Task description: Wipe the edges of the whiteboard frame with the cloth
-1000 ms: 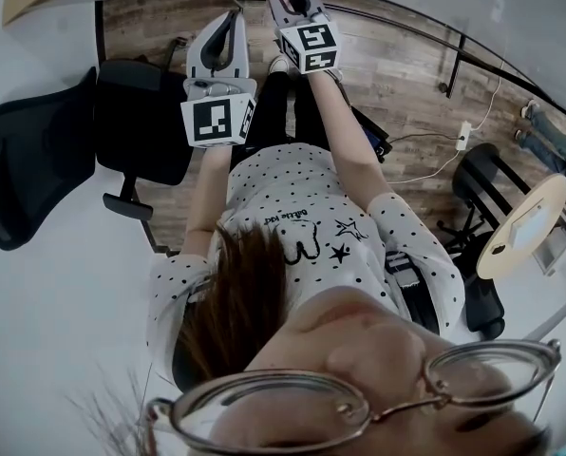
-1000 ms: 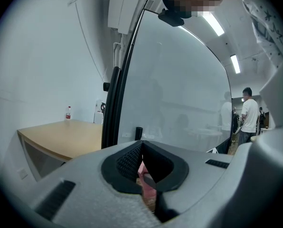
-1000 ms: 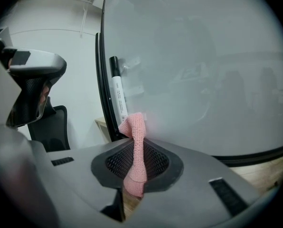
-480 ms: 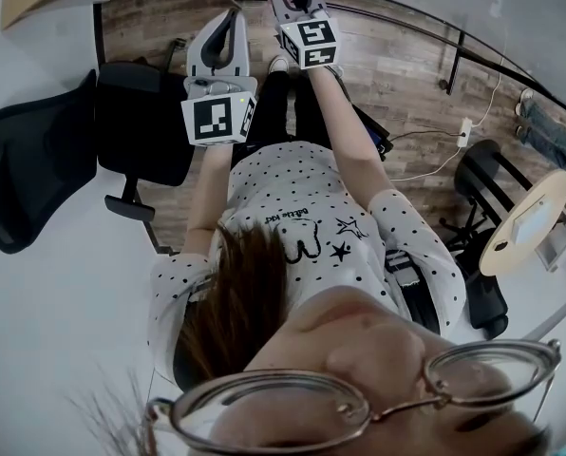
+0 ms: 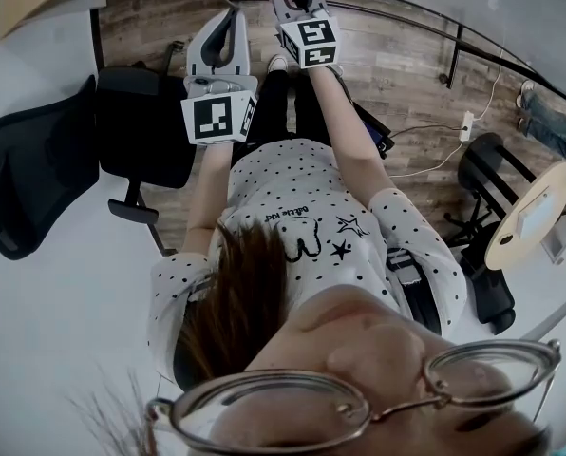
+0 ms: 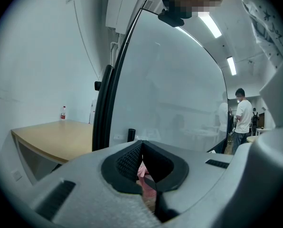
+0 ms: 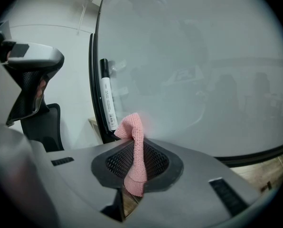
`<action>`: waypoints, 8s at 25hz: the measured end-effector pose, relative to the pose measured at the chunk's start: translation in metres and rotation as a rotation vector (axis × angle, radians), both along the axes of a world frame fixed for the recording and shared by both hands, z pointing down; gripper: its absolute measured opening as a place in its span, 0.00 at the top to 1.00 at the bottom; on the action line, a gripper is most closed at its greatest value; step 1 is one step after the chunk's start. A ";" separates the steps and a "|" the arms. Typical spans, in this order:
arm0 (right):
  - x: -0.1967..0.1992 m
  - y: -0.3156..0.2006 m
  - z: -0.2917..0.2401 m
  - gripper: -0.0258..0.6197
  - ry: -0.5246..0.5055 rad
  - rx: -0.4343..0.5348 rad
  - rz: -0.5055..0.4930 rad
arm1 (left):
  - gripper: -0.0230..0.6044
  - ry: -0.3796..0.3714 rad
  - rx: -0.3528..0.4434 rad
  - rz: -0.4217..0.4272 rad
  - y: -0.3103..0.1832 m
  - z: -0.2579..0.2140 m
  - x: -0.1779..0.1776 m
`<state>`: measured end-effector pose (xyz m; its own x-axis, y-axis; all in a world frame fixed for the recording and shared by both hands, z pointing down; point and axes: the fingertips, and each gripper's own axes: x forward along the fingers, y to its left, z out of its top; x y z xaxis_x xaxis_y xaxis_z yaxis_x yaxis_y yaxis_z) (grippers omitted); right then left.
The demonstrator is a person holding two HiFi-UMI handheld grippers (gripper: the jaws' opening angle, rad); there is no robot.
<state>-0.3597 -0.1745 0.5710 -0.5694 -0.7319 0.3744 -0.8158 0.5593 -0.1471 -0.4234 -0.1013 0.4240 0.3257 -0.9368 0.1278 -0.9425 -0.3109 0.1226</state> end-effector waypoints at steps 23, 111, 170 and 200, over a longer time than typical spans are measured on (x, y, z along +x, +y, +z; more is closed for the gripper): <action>0.059 -0.004 -0.011 0.90 0.010 0.005 0.084 | 0.94 -0.023 -0.001 0.101 -0.013 0.001 0.051; 0.327 0.006 0.000 0.91 0.034 -0.054 0.247 | 0.94 -0.023 -0.086 0.236 -0.011 0.056 0.296; 0.525 0.002 -0.003 0.91 -0.016 -0.095 0.110 | 0.94 -0.048 -0.081 0.198 -0.032 0.047 0.524; 0.601 0.003 0.007 0.91 0.002 -0.106 0.059 | 0.94 -0.080 -0.103 0.163 -0.026 0.058 0.600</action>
